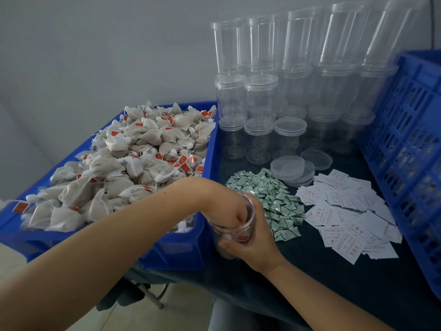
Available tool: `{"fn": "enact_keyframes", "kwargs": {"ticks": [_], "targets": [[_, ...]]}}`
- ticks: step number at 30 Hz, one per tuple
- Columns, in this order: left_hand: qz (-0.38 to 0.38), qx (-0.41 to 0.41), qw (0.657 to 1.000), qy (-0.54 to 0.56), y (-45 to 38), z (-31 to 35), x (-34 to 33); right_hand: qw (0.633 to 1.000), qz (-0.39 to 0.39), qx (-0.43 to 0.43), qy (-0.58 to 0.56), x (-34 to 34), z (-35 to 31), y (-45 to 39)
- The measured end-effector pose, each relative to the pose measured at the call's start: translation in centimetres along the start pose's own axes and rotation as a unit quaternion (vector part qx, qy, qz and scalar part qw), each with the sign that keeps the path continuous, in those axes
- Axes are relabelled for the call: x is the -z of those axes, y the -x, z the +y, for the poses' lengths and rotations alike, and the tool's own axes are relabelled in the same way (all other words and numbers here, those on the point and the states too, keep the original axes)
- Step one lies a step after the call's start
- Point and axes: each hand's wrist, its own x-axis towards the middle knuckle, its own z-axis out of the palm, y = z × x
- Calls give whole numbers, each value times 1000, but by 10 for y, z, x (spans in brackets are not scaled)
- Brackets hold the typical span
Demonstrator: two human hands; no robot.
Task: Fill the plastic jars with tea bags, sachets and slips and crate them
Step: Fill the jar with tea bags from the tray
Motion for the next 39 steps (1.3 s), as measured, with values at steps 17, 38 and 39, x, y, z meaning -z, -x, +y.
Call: {"fn": "enact_keyframes", "kwargs": {"ticks": [17, 38, 39], "targets": [[489, 239, 821, 171, 22, -130, -31, 1000, 1, 15, -9, -2, -4, 3], [458, 352, 815, 44, 7, -153, -64, 1000, 5, 17, -19, -3, -6, 3], [461, 349, 814, 50, 7, -153, -64, 1000, 5, 16, -16, -3, -7, 3]]}}
